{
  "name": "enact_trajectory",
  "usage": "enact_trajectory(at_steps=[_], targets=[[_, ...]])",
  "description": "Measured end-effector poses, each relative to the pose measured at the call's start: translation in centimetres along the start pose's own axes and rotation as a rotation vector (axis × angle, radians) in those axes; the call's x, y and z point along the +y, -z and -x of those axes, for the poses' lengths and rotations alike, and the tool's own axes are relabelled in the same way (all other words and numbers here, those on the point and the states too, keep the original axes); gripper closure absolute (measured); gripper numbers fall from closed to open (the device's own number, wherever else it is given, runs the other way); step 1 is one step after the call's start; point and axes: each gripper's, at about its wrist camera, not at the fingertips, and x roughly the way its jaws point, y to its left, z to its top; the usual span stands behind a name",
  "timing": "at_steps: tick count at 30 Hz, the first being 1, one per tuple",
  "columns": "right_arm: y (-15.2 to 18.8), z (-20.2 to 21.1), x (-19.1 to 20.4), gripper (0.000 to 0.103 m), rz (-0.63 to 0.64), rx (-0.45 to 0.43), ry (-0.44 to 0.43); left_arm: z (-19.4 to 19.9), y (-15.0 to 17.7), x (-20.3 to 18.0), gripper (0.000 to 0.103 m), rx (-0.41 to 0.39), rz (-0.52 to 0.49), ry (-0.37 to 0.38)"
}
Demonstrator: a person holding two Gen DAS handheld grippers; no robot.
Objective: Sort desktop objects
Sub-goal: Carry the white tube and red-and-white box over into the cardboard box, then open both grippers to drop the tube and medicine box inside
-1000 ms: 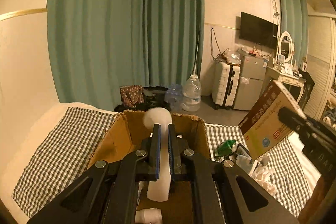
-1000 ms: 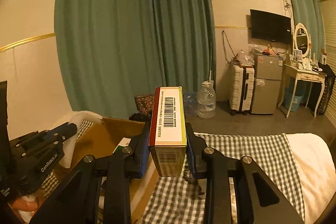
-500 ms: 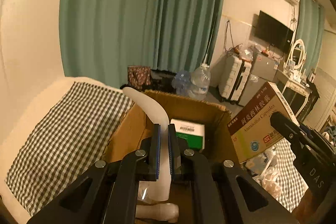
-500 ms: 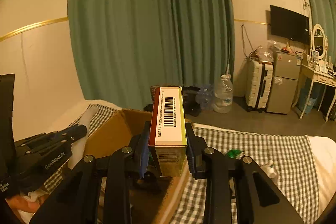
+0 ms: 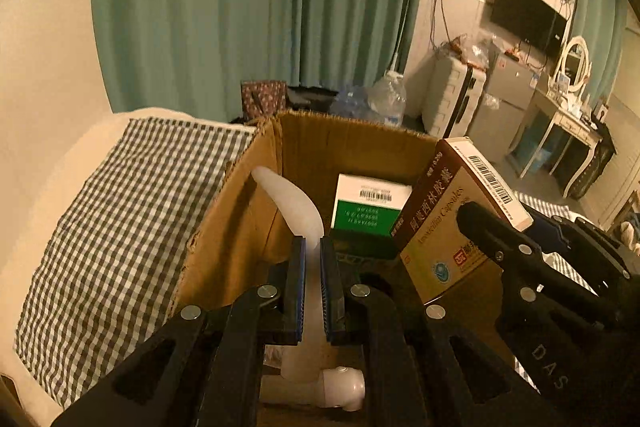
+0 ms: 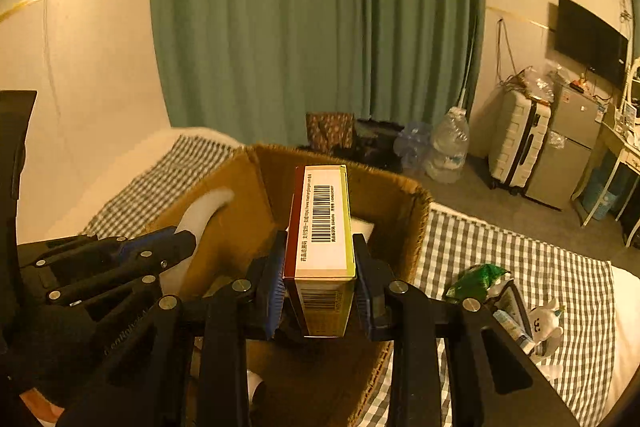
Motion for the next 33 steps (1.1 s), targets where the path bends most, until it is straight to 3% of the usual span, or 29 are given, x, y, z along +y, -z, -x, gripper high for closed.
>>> enact_trajectory(at_steps=[14,24,26,28,30,33], targets=[[1.1,-5.0,0.7,0.073,0.07,0.219,0.026,-4.3,1.1,0.3,0.095,0.192,0.007,-0.036],[1.5,-5.7,0.6,0.073,0.075,0.237,0.016,-5.0,1.4,0.5,0.087,0.225,0.01,-0.051],[1.3,-5.5,0.7,0.073,0.068,0.222,0.006,-4.9,1.3,0.6,0.079,0.221,0.013,-0.059],[1.1,-4.9,0.5,0.066,0.051,0.185,0.002,-4.7,1.1,0.7,0.046,0.221,0.03,-0.079],[0.8,-4.2,0.2,0.056,0.031,0.145,0.005,-4.2,0.7,1.2,0.043,0.205,0.057,-0.087],[0.3,-3.3,-0.2,0.049,0.013,0.11,0.007,-3.4,0.3,1.2,0.039,0.181,0.072,-0.063]])
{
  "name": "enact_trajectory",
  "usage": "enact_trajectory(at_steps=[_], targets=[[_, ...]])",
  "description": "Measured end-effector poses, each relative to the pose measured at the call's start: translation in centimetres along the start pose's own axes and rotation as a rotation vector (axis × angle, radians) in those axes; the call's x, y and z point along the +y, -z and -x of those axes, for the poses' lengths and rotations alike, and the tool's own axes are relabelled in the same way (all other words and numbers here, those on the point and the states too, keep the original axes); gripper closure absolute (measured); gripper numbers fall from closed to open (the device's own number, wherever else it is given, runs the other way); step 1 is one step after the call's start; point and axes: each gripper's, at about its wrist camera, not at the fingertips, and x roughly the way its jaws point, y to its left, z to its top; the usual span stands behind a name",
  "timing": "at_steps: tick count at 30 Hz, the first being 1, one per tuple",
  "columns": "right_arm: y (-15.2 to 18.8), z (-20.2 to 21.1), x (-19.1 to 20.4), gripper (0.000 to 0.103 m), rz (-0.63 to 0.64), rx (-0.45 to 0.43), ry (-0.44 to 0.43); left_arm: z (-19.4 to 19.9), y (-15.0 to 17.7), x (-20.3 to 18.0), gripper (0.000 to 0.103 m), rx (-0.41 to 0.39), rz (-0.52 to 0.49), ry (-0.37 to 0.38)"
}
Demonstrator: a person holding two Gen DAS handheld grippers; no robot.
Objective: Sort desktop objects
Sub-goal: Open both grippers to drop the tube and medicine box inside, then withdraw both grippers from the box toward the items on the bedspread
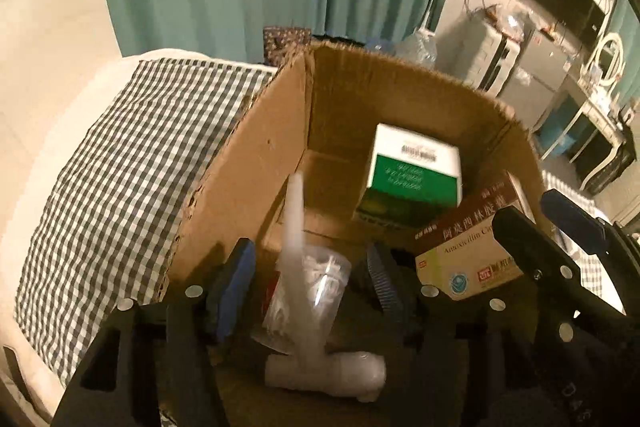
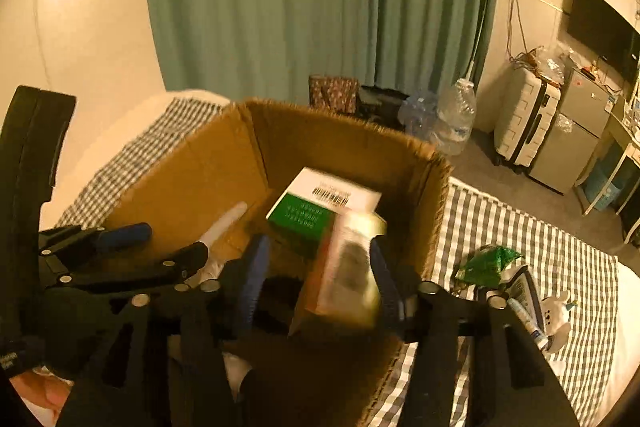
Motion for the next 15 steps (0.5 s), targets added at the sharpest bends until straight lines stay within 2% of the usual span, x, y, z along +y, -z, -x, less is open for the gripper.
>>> enact_trajectory(at_steps=[4,9,15], targets=[[-0.5,1.3,-0.3,0.049,0.002,-0.039,0.018,0.6,-0.1,-0.6,0.037,-0.025,-0.025,-0.026],[-1.0,2.8,-1.0,0.049,-0.018,-0.075,0.034,1.6,-0.5,-1.0,0.036,-0.053,-0.013,-0.026],[-1.0,4.7,-3.0,0.049,-0.048,-0.106,0.05,2.8,-1.2,-2.4,0.03,-0.08,-0.026,-0.02]])
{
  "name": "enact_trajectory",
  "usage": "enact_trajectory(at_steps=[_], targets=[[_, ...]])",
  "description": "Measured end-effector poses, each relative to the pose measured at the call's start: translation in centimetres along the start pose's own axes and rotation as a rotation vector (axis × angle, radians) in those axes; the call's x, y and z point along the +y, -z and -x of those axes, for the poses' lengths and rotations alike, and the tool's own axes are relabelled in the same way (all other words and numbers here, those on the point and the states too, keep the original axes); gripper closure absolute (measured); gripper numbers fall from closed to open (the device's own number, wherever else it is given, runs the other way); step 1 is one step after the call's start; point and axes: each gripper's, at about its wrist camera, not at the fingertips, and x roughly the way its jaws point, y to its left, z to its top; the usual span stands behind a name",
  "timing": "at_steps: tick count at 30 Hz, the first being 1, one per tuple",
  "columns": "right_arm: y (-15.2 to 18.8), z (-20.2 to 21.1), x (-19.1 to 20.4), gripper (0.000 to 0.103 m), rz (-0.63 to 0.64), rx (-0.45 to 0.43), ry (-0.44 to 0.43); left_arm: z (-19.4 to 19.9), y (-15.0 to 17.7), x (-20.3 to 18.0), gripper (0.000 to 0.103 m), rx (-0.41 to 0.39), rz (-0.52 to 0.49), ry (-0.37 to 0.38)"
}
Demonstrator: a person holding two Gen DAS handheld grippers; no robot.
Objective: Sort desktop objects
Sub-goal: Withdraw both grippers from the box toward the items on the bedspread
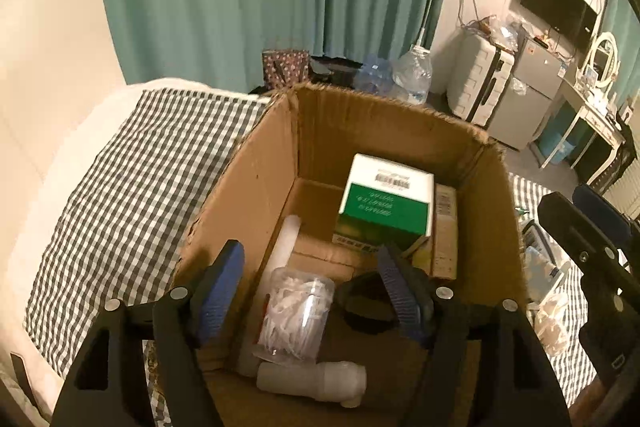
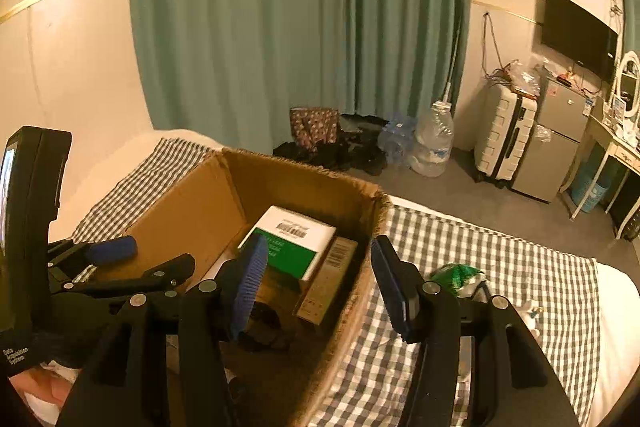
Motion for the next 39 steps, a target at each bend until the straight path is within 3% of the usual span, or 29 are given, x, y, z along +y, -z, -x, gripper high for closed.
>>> enact_trajectory(at_steps=[17,23,37,39], targets=[[-0.5,5.6,-6.8,0.045,-0.086,-0.081,0.097,4.3,-0.6,-4.7,0.011,-0.175,-0.07,0.005],[-0.2,7.7,-10.1,0.039,-0.126,-0.109,0.143,5.5,-0.4,-6.2,0.0,-0.251,-0.082,0.028],[1.8,10.9,-16.0,0.023,-0.189,-0.128,0.21,7.4,0.1,-11.1,0.0,-0.337,-0.119,0.067],[2.2,11.3,-16.9,0.016,-0.194,-0.128,0.224,7.6,0.3,-11.9,0.0,-0.348,-0.128,0.075]])
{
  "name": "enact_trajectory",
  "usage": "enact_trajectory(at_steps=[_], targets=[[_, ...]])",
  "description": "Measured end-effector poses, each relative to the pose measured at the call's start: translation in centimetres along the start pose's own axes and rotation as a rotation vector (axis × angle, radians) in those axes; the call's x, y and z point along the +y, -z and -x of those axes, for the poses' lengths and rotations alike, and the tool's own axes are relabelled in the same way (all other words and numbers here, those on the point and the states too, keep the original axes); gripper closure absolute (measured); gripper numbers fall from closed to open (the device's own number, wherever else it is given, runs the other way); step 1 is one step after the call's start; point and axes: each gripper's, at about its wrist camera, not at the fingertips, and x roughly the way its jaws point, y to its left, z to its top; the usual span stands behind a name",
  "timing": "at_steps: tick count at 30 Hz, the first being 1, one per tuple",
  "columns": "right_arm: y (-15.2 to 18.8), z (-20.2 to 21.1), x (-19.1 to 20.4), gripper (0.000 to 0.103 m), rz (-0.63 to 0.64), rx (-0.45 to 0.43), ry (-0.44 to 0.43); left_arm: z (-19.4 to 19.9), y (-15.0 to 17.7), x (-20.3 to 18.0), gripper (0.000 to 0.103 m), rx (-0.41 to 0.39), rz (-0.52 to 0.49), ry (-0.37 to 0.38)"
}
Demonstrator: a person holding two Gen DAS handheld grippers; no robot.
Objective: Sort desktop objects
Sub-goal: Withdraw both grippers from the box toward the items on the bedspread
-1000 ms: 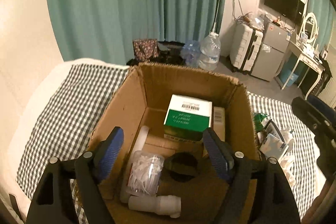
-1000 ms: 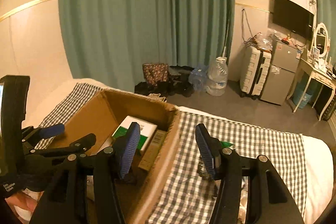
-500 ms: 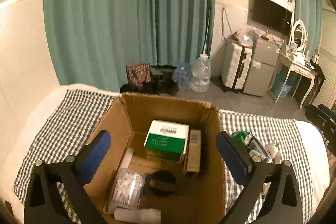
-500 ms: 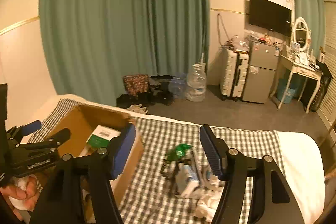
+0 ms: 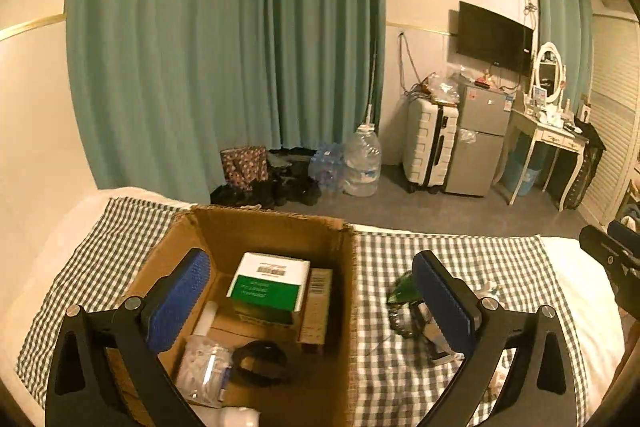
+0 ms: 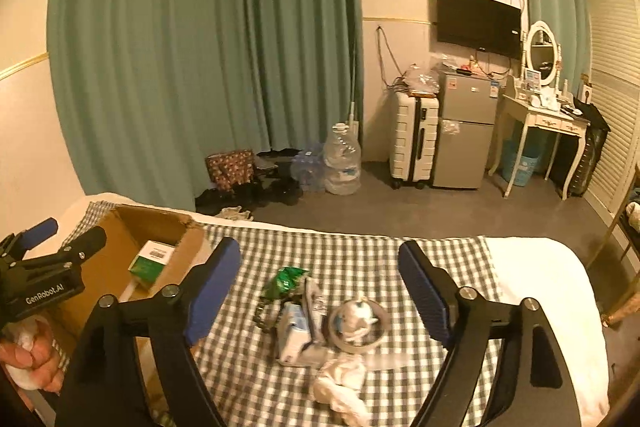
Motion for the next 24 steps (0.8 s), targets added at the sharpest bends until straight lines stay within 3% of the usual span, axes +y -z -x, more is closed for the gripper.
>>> enact_trajectory(at_steps=[2,11,17,24], targets=[[0.3,0.2,-1.0,0.009,-0.008,0.01,0.016,0.2,0.0,-1.1,0.0,-0.019,-0.009,0.015],[1.7,1.4,-5.2,0.007,-0.027,0.014,0.049,-0.2,0.5,-5.4,0.0,-0.04,-0.014,0.098],[3.8,1.2,-7.3,0.007,-0.062,0.058,0.023,-0.8,1.9,-8.9,0.0,-0.037,-0.119,0.087],[6.1,0.0,-7.6,0.007,-0.053,0.113,-0.007,-2.0,3.5,-12.0,0.0,0.028,-0.177,0.138]])
